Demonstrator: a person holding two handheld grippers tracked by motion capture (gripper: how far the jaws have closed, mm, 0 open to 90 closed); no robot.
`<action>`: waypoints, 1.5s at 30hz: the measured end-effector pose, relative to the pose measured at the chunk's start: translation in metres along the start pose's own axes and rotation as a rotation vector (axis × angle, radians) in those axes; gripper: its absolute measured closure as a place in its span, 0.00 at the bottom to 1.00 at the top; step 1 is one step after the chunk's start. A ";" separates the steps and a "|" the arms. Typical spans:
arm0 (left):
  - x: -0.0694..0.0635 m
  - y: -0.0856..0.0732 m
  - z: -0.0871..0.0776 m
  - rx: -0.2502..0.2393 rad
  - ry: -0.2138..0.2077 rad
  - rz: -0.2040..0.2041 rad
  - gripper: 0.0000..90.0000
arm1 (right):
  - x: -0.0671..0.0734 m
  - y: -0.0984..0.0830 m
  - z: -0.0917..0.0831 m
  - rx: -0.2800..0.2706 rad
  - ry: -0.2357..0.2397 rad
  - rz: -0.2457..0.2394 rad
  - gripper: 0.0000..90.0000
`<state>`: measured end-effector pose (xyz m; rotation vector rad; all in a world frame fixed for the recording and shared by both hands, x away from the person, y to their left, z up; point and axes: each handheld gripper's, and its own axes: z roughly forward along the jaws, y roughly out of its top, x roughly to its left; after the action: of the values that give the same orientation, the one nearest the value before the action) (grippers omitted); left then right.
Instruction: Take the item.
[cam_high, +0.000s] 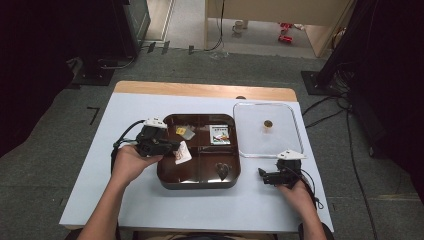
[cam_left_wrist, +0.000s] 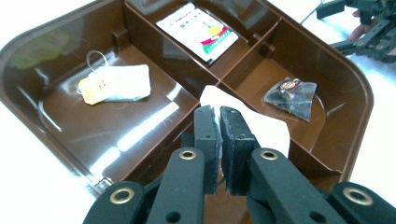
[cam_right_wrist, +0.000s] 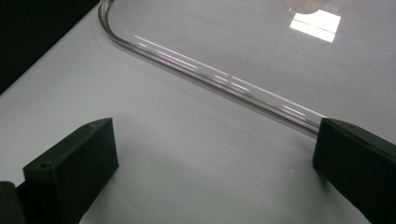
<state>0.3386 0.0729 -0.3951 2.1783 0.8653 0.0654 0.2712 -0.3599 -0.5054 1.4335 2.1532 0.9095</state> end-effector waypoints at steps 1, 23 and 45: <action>0.000 0.000 -0.003 -0.008 0.008 0.000 0.97 | 0.000 0.000 0.000 0.000 0.000 0.000 0.00; 0.030 -0.011 -0.046 -0.078 0.147 -0.046 0.97 | 0.000 0.000 0.000 0.001 -0.001 0.000 0.00; 0.071 -0.042 -0.049 -0.045 0.277 -0.134 0.97 | 0.000 0.000 0.000 0.001 -0.001 -0.001 0.00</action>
<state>0.3543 0.1673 -0.4056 2.0929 1.1513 0.3230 0.2711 -0.3597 -0.5053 1.4333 2.1536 0.9076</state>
